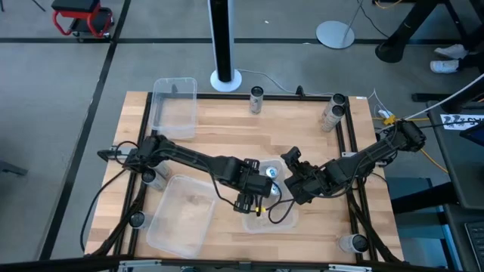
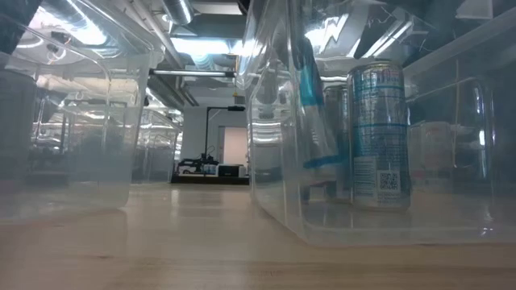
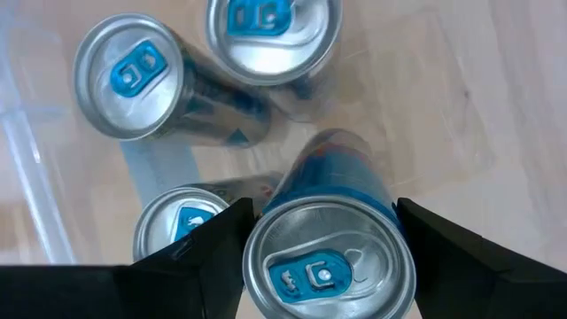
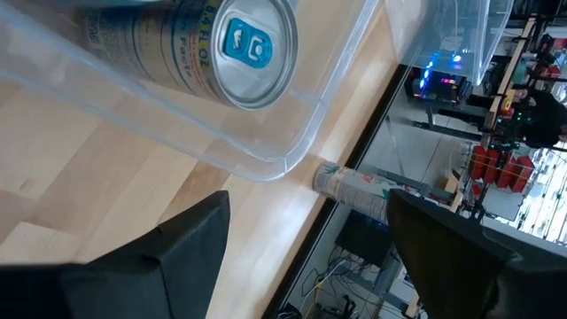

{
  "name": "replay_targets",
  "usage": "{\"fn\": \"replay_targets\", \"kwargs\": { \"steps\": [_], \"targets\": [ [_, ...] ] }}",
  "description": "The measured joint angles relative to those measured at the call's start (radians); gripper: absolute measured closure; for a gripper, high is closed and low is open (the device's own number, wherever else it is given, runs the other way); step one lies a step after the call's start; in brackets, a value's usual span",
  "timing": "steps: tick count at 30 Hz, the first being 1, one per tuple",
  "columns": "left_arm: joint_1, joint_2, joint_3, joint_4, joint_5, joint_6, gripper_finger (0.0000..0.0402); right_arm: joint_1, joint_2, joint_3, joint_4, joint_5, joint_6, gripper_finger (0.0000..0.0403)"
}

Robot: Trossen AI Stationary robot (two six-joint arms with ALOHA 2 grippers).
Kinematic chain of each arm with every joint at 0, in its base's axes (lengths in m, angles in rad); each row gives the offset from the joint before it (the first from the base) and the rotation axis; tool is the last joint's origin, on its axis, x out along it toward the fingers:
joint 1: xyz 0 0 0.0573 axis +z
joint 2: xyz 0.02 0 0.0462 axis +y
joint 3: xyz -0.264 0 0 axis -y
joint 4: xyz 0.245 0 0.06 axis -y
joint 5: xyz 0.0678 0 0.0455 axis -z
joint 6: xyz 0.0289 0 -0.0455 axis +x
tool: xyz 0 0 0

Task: Sort soda cans
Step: Put the blue soda can into the bottom right transparent bin, then move the bottom right transparent bin to the top right of the table

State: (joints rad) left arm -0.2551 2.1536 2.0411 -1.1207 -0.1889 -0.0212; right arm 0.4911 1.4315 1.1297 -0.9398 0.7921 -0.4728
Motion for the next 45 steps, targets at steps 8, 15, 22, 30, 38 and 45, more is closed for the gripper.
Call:
{"fn": "replay_targets", "kwargs": {
  "steps": [8,15,22,30,38,45],
  "targets": [
    [0.001,0.002,-0.001,-0.001,0.001,-0.002,0.0145,-0.001,0.000,0.000,0.000,0.000,0.000,0.0098],
    [0.010,0.002,-0.002,-0.006,0.009,-0.024,0.0114,-0.001,0.000,0.000,0.001,0.000,0.000,0.0098],
    [0.003,-0.004,0.005,-0.013,0.005,-0.027,0.0115,-0.001,0.000,0.000,0.002,0.003,-0.003,0.0098],
    [-0.051,-0.117,0.071,-0.067,-0.045,-0.069,0.0115,0.000,-0.001,0.000,-0.002,0.008,-0.007,0.0098],
    [-0.163,-0.256,0.069,-0.118,-0.202,-0.162,0.0115,0.001,-0.003,0.080,-0.005,-0.012,-0.045,0.0098],
    [-0.317,-0.314,-0.045,-0.128,-0.334,-0.269,0.0115,0.090,-0.004,0.174,0.013,-0.122,-0.051,0.0098]
  ]
}}
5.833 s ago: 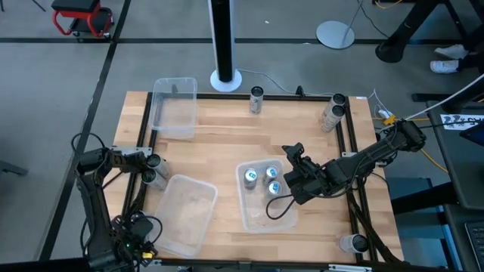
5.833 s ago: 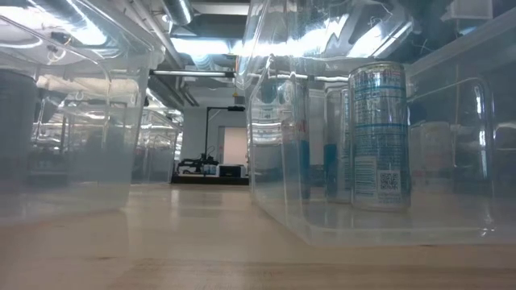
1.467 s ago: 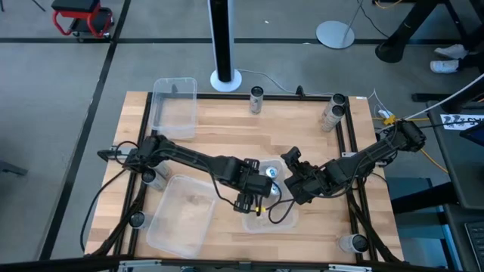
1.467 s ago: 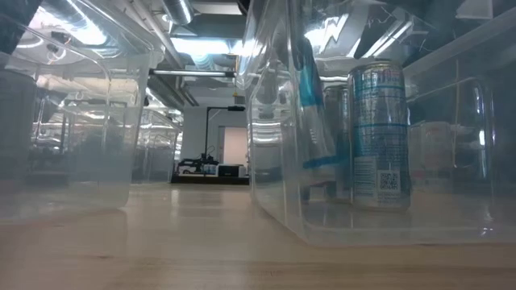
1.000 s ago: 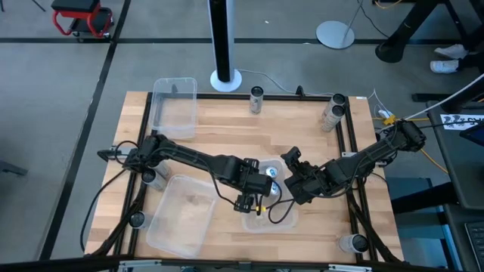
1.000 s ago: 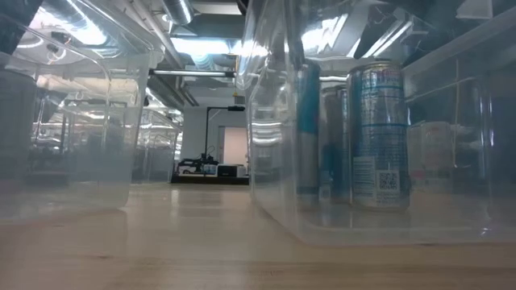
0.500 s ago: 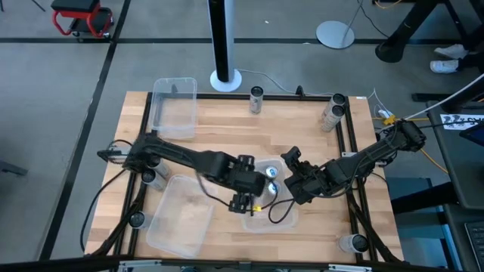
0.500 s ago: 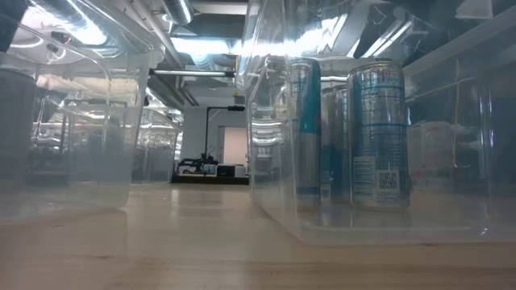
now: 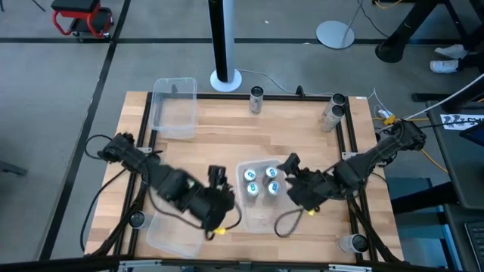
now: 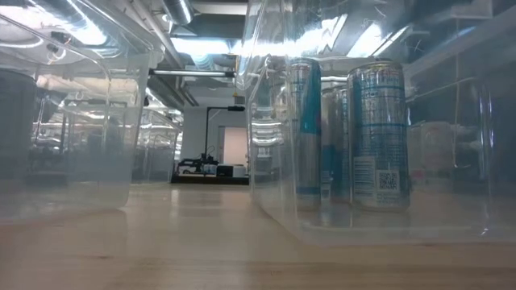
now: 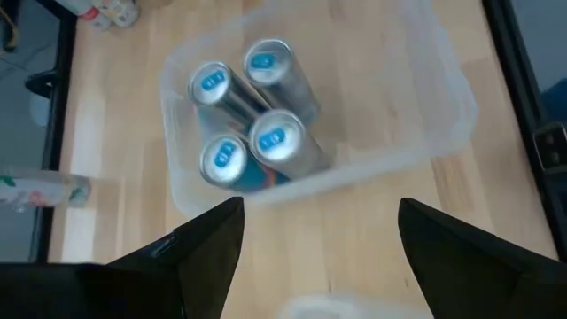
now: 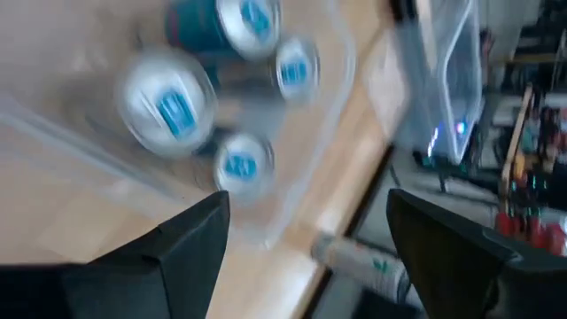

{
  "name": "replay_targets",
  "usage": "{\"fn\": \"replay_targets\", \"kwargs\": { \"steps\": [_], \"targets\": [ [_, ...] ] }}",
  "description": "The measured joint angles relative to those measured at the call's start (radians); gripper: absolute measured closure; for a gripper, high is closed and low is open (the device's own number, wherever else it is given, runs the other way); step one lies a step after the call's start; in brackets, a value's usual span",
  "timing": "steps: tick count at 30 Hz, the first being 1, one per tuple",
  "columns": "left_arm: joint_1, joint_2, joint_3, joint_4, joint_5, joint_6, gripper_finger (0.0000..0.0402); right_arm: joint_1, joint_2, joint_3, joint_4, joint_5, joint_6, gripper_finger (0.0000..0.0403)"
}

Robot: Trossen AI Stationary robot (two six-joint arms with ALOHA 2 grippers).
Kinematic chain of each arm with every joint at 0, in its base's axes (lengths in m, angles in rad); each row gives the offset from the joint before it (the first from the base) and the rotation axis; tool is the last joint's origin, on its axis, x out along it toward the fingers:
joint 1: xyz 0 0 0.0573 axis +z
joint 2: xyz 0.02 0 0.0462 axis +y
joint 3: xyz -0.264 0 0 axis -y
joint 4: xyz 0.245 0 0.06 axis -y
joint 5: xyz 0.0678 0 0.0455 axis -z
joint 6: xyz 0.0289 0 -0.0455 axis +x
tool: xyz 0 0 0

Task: Sort soda cans
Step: Move the bottom right transparent bin to the top right of the table

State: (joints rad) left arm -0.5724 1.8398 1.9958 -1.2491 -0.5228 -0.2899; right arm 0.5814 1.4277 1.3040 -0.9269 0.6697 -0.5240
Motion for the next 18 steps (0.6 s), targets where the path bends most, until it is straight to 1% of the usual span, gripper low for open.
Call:
{"fn": "replay_targets", "kwargs": {
  "steps": [4,5,9,12,15,18],
  "targets": [
    [-0.090,-0.004,-0.071,0.010,-0.055,-0.058,0.0115,0.097,-0.001,0.026,0.062,-0.006,0.028,0.0098],
    [-0.110,-0.002,-0.093,0.013,-0.071,-0.073,0.0116,0.121,-0.001,0.026,0.095,-0.014,0.033,0.0098],
    [-0.194,-0.009,-0.174,-0.002,-0.194,-0.162,0.0117,0.206,0.006,0.026,0.248,-0.091,0.044,0.0098],
    [-0.250,-0.030,-0.227,0.006,-0.231,-0.246,0.0117,0.256,0.032,0.026,0.368,-0.110,0.018,0.0098],
    [-0.306,-0.056,-0.277,0.001,-0.271,-0.336,0.0117,0.273,0.063,0.026,0.439,-0.123,0.013,0.0098],
    [-0.360,-0.066,-0.308,-0.005,-0.313,-0.407,0.0117,0.272,0.113,0.026,0.444,-0.110,0.022,0.0098]
  ]
}}
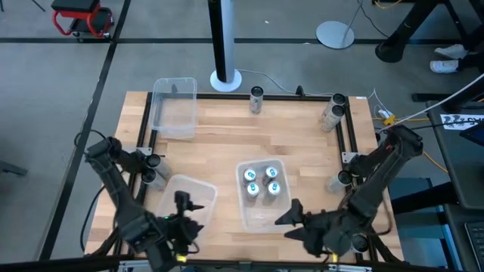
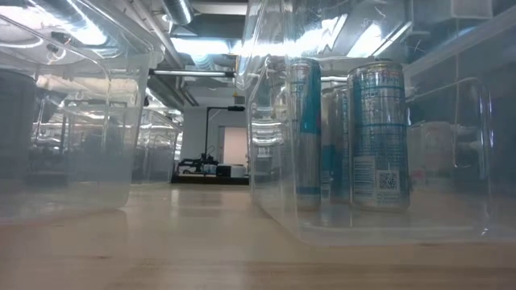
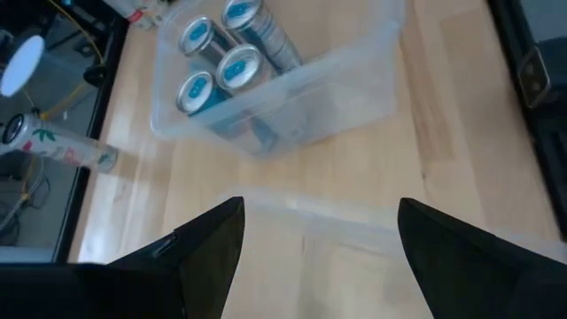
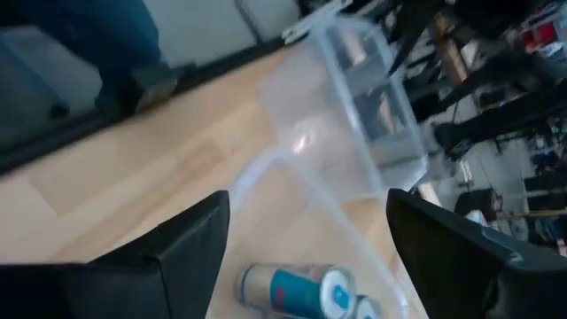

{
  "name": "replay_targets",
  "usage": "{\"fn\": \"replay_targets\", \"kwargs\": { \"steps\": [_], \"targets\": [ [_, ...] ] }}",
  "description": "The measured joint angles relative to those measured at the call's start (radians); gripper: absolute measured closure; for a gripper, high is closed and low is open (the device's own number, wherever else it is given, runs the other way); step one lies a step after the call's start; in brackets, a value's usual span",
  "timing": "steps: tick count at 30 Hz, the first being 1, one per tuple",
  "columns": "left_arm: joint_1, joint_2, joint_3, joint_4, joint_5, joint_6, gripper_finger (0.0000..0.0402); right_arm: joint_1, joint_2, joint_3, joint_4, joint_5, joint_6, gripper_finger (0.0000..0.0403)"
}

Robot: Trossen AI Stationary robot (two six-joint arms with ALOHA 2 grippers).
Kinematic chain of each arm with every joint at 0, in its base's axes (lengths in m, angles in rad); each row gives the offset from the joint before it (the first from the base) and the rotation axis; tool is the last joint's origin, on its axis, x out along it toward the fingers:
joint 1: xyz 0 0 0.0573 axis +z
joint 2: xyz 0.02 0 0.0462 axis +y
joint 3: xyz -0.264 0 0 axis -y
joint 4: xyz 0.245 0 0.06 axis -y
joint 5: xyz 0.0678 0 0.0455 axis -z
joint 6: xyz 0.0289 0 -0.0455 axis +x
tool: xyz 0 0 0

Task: Sort soda cans
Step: Move the bottom right transparent bin to the top right of the table

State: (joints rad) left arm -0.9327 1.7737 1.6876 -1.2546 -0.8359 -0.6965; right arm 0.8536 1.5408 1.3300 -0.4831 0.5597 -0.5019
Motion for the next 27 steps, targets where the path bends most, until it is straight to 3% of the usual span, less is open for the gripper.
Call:
{"fn": "replay_targets", "kwargs": {
  "steps": [12,19,27],
  "targets": [
    [-0.081,-0.001,-0.009,0.005,-0.044,-0.109,0.0117,-0.010,0.194,0.000,0.092,0.036,-0.020,0.0098],
    [-0.072,-0.001,-0.009,0.005,-0.044,-0.110,0.0117,-0.032,0.249,-0.001,0.085,0.105,0.110,0.0098],
    [-0.059,-0.001,-0.009,-0.001,-0.044,-0.108,0.0117,-0.070,0.257,-0.001,0.036,0.054,0.218,0.0137]
  ]
}}
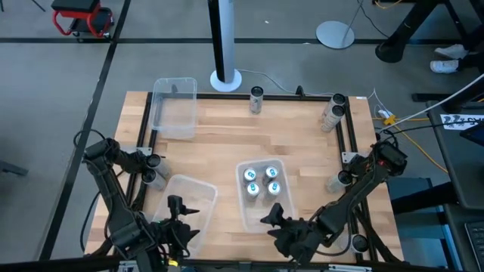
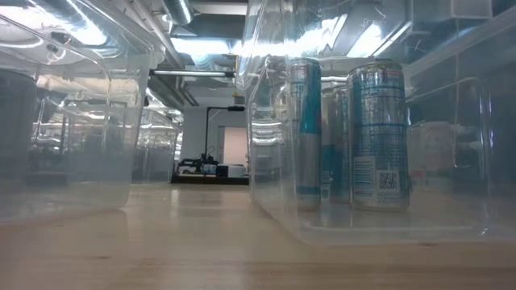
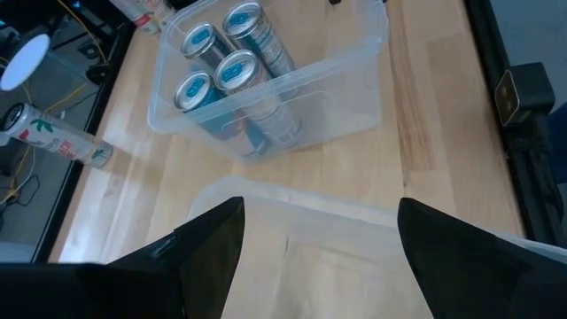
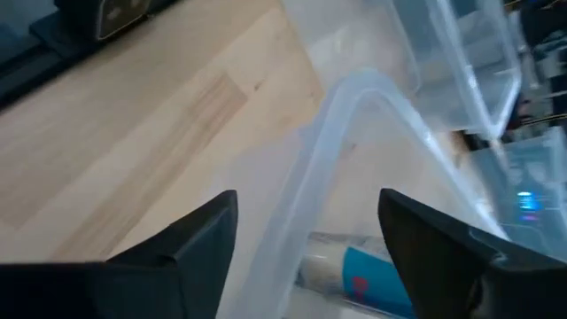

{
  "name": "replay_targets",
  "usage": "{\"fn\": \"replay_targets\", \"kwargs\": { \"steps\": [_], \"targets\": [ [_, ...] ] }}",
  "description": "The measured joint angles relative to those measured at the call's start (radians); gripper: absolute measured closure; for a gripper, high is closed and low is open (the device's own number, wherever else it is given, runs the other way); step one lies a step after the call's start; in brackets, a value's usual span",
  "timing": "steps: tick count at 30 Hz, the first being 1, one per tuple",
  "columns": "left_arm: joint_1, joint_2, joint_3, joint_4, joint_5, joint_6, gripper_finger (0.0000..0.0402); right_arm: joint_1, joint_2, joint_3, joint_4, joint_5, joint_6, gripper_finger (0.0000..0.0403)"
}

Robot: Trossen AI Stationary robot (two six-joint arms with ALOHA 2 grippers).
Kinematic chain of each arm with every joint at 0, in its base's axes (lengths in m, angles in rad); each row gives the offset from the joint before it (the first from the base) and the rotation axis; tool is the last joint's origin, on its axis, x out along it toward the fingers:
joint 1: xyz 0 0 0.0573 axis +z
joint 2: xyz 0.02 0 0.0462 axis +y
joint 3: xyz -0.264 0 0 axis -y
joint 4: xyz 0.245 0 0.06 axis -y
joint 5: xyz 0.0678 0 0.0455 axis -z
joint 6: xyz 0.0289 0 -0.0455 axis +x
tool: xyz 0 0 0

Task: Sort soda cans
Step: Move the bottom right transparent bin to the top right of the table

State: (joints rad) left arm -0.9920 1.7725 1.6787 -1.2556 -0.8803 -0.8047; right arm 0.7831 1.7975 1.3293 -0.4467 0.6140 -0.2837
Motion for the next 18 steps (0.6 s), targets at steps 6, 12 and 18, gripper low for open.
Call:
{"fn": "replay_targets", "kwargs": {
  "steps": [6,12,18],
  "targets": [
    [0.000,0.000,0.000,-0.003,0.000,0.000,0.0117,-0.012,0.003,0.000,-0.045,-0.016,0.060,0.0187],
    [0.000,0.000,-0.002,-0.019,0.000,-0.012,0.0117,-0.024,0.003,-0.001,-0.081,-0.008,0.071,0.0230],
    [0.000,0.000,-0.002,-0.021,0.000,-0.019,0.0117,-0.055,0.003,-0.001,-0.114,-0.015,0.079,0.0271]
  ]
}}
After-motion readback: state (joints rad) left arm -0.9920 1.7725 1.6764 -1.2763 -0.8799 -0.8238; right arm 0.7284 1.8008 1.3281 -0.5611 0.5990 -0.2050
